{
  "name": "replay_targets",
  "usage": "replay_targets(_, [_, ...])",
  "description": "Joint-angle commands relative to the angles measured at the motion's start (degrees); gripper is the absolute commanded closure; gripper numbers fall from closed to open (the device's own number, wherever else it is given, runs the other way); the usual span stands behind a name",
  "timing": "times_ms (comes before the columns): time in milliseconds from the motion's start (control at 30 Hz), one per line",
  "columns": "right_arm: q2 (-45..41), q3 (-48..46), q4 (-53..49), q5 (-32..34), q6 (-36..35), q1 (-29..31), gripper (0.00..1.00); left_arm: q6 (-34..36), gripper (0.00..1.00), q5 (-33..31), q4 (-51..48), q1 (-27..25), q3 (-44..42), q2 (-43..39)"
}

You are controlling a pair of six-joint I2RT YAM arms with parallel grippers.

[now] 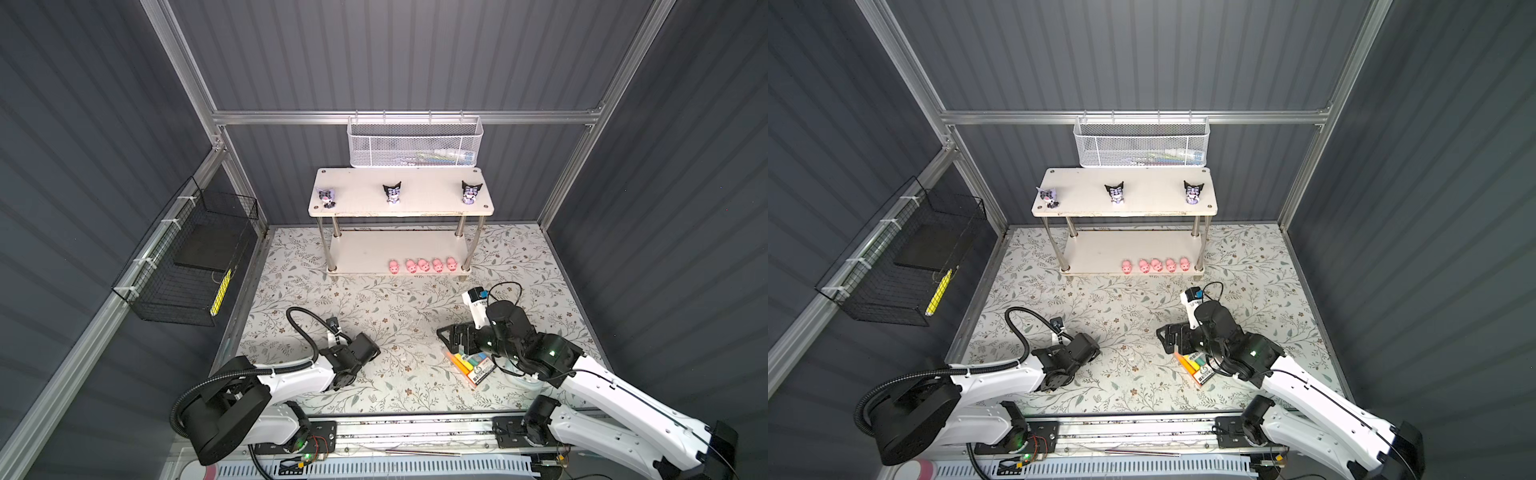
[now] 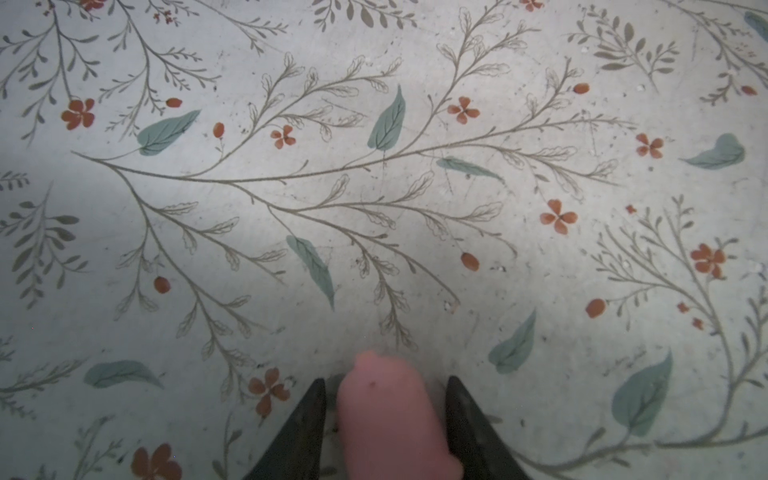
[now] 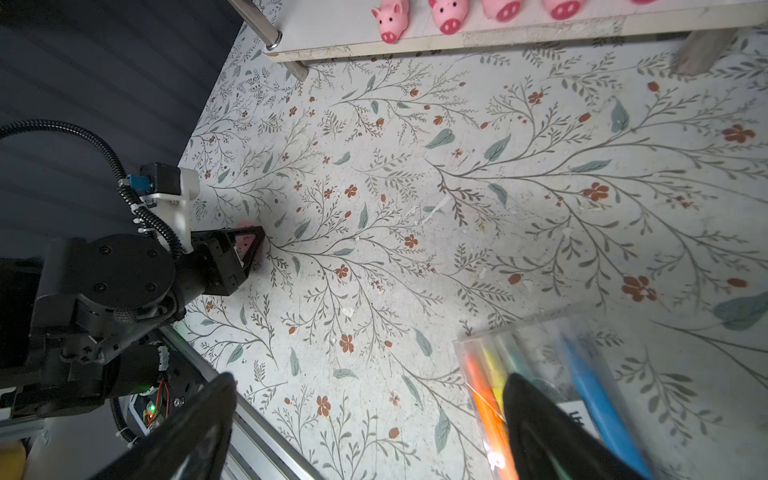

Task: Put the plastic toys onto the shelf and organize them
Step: 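Close the left gripper on the pink pig and lift it, then carry the pink pig with the left gripper to the lower shelf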

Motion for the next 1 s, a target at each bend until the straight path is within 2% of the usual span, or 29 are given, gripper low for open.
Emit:
replay_targets(0, [-0.10,-0.37,-0.92,1.00,-0.72,-0.26,0.01,-0.13,0.59,-0.69,-0.65,-0.29,0.97,1.46])
replay_targets(167, [-0.06,-0.10,-1.02,0.98,-0.98,-0.44,0.01,0.35,0.68,-0.19,-0.10,-0.24,1.67,3.15])
replay_targets(333, [0.29,0.33,-1.02,0.90,-1.24,-0.65,0.01,1.14,0.72,0.44,-0.38,-0.26,2.71,3.42])
replay_targets(667, [0.82,1.37,-0.99,0.27,-1.50,-0.97,0.01,5.96,0.73,1.05,-4.32,-0.15,7.12,0.67])
replay_targets(967, [0.34,2.14,-1.62,0.17,-1.96,-1.18,0.01,15.30,0.74,1.42,-4.72,0.21,16.21,4.67])
